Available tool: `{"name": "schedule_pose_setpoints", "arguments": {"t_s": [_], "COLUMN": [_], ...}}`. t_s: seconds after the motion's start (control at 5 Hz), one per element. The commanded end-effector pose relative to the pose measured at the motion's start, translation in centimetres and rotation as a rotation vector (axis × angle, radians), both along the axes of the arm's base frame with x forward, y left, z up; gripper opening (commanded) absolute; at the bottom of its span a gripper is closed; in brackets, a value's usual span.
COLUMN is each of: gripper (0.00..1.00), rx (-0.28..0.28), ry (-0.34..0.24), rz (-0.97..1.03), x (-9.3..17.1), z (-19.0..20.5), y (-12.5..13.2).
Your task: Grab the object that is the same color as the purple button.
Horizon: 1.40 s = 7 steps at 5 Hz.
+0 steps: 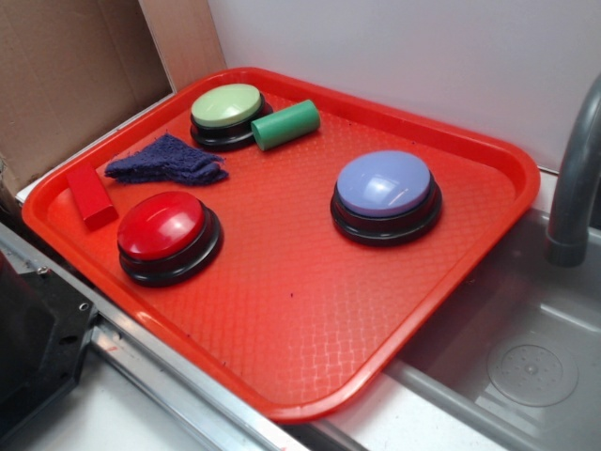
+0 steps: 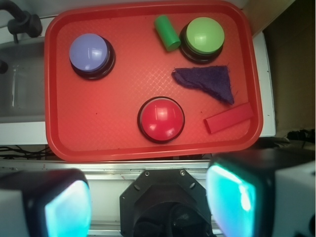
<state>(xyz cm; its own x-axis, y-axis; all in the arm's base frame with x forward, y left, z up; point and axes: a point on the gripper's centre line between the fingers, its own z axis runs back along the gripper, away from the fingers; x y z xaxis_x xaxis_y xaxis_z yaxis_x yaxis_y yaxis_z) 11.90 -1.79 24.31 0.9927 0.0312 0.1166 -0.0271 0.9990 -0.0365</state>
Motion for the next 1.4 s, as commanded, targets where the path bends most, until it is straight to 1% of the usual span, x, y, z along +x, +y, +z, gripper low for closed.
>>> {"name": "schedule_pose_setpoints", "arguments": {"t_s": [0.0, 0.2, 0.4, 0.6, 0.8, 1.0, 1.2], "gripper": [1.00, 1.00, 1.00, 1.00, 1.00, 1.00, 1.00], "rx": [0.000, -0.104, -0.175, -0.153, -0.136, -0.096, -0.071], "ry": [0.000, 0.010, 0.042, 0.011, -0.017, -0.034, -0.093], "rz": [0.000, 0.228, 0.399, 0.611, 0.809, 0.935, 1.051], "x": [0.0, 1.9, 3.2, 5.5, 8.1, 10.5, 11.8], "z": [0.0, -0.9, -2.5, -4.9, -8.2, -11.2, -14.1], "y": [0.0, 1.1, 1.1, 2.0, 3.6, 5.3, 6.3]}}
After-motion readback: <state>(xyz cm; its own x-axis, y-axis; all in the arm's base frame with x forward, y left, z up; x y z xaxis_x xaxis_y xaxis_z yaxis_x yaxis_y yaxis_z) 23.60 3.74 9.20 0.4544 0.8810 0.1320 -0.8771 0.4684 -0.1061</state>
